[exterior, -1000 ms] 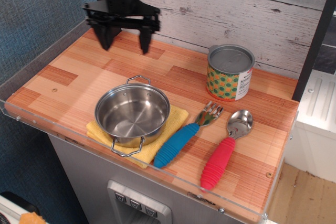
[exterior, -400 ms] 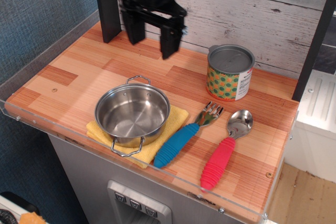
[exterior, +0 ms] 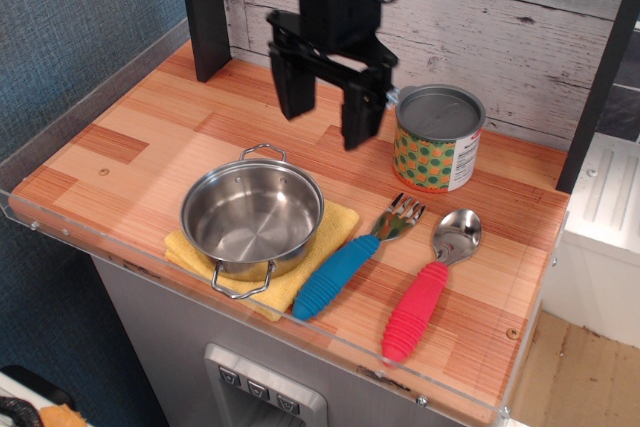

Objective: Put the fork on the opposite side of the pot.

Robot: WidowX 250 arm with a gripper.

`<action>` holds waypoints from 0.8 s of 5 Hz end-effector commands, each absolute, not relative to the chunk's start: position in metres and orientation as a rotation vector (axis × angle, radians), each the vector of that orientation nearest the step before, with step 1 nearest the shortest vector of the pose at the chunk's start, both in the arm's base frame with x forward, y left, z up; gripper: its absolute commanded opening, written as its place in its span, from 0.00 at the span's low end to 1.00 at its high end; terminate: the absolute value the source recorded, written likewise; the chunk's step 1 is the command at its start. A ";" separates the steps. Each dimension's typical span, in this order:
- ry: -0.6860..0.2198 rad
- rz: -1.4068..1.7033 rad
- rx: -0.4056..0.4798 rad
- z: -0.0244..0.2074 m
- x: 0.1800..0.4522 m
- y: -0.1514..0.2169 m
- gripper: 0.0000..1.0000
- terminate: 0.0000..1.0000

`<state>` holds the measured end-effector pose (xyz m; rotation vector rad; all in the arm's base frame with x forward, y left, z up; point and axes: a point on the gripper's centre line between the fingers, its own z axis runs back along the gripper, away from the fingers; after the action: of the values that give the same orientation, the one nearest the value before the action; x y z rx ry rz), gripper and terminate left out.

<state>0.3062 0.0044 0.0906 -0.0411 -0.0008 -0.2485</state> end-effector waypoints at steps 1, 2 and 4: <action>-0.057 -0.337 -0.004 0.097 0.292 -0.020 1.00 0.00; -0.080 -0.347 0.003 0.086 0.291 -0.024 1.00 0.00; -0.071 -0.349 0.012 0.069 0.286 -0.033 1.00 0.00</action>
<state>0.2848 -0.0343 0.0573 0.0066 -0.0336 -0.3425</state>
